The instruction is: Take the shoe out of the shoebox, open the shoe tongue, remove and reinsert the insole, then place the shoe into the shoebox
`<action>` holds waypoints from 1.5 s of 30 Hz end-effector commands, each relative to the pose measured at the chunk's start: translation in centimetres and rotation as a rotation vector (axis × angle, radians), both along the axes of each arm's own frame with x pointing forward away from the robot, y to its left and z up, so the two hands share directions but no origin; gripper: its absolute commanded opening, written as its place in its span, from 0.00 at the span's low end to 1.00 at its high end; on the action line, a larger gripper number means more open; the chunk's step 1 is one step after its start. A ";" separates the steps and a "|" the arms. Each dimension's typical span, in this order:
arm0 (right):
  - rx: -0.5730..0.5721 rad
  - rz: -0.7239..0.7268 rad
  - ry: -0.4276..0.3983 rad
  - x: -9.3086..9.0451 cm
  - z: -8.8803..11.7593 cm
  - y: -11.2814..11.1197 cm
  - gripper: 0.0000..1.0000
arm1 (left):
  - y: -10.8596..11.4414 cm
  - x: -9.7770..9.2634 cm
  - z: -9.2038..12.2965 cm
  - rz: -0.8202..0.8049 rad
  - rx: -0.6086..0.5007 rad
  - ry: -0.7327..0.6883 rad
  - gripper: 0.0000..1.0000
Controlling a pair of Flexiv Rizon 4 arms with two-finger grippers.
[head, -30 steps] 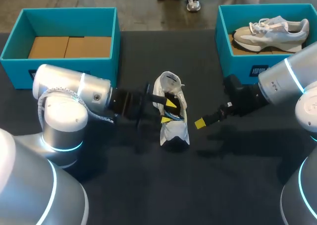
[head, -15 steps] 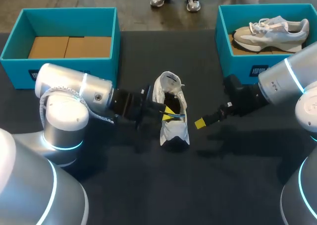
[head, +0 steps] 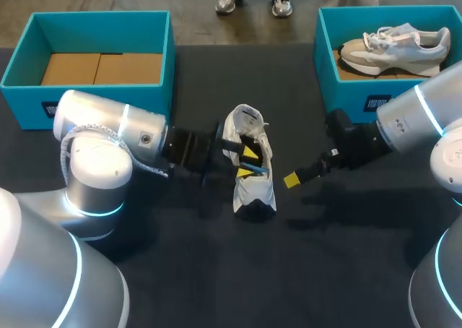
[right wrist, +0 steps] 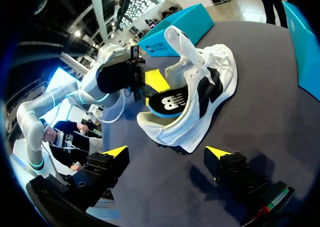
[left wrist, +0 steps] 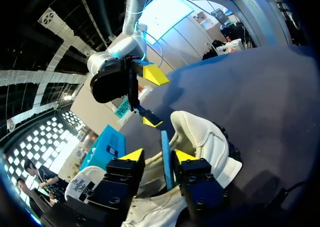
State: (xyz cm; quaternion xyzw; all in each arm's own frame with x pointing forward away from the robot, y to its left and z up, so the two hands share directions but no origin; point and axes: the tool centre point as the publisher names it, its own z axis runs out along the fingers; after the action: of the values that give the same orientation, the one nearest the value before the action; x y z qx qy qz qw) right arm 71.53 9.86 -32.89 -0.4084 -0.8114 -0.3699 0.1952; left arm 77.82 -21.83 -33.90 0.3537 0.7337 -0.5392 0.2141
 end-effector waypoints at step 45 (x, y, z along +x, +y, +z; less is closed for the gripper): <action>-0.003 0.000 0.000 0.0 0.0 0.1 1.00 | 1.4 -1.3 1.6 0.000 -0.035 -0.007 0.45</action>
State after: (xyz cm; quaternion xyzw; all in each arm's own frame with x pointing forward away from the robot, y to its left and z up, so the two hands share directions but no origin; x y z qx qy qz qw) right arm 71.53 9.85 -32.89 -0.4084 -0.8114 -0.3699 0.1952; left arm 76.89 -20.84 -32.53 0.3525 0.7235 -0.5510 0.2205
